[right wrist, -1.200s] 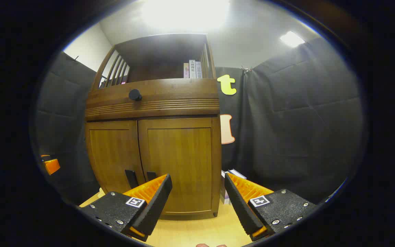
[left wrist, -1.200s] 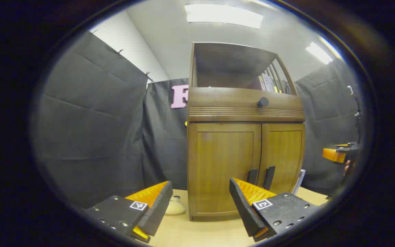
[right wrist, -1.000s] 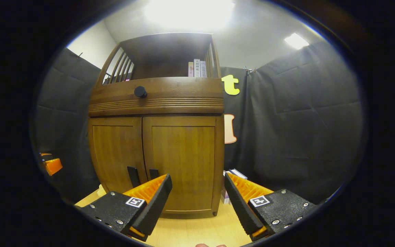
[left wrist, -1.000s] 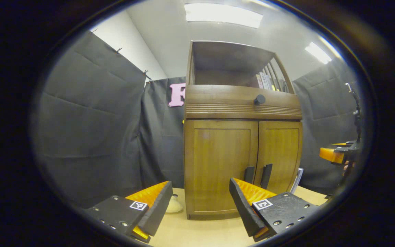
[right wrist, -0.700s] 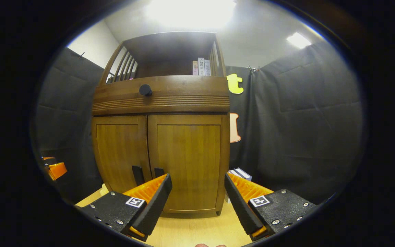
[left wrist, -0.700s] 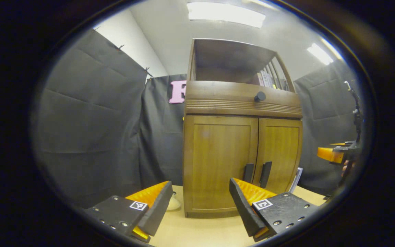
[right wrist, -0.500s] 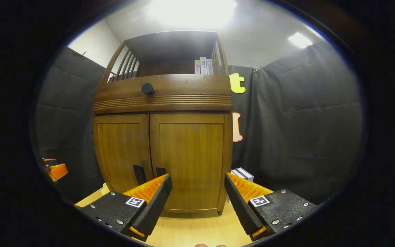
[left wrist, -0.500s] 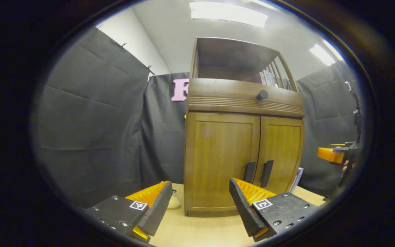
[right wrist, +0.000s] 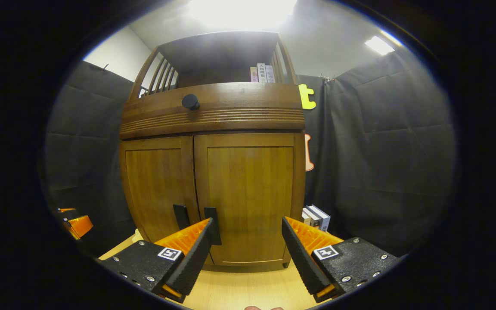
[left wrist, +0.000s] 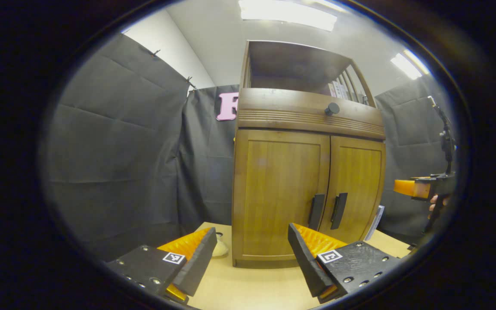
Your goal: Open the right door of the double-door shoe cabinet with the right hand, and open the left door with the left hand.
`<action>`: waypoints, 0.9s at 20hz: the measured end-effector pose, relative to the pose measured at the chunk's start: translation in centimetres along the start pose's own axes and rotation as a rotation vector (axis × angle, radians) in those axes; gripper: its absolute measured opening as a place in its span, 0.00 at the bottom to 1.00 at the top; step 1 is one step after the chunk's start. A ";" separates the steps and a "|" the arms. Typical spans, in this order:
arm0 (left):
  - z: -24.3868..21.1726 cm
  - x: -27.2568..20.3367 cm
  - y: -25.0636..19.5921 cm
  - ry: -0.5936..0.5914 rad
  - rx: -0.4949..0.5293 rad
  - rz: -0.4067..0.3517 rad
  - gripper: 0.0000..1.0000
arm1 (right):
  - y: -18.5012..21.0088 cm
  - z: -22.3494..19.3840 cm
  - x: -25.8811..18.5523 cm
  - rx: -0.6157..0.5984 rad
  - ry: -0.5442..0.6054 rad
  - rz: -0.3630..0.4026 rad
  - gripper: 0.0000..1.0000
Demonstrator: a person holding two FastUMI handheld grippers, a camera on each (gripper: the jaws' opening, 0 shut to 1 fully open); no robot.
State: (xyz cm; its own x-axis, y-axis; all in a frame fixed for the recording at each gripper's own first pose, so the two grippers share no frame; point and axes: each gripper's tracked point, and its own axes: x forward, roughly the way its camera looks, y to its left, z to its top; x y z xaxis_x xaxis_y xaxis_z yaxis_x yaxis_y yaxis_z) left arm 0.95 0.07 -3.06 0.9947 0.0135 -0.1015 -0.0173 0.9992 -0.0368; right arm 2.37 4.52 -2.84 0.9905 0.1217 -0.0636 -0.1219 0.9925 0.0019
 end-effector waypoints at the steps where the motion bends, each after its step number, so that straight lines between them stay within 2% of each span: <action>1: -0.2 0.1 0.0 0.003 0.002 0.001 0.95 | 0.3 0.3 0.7 0.000 0.000 0.009 0.96; 2: -0.3 0.1 0.0 0.007 0.003 0.002 1.00 | 0.8 0.5 1.4 0.000 0.000 0.019 0.95; 3: -0.4 0.1 0.0 0.010 0.003 0.002 0.95 | 1.2 0.6 2.0 0.000 0.000 0.031 0.96; 9: -0.6 -0.2 0.1 0.035 -0.012 0.020 0.95 | 4.0 1.0 6.5 -0.019 -0.001 0.089 0.95; 11: -0.5 -0.3 0.2 0.047 -0.010 0.033 0.95 | 4.9 0.7 7.9 -0.024 -0.001 0.098 0.95; 12: -0.5 -0.3 0.3 0.054 -0.007 0.040 1.00 | 5.2 0.5 8.6 -0.023 0.004 0.103 0.95; 18: -0.7 -0.7 0.5 0.093 -0.007 0.078 1.00 | 7.5 -1.4 12.3 -0.027 0.037 0.139 0.95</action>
State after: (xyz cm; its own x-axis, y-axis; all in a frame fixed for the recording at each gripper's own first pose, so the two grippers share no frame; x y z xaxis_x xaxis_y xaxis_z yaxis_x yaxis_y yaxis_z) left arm 0.16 0.58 -3.65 0.9767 0.0877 -0.1960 -0.0957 0.9949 -0.0316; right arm 13.50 13.47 -4.99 0.9610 0.2573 -0.1016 -0.2599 0.9655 -0.0135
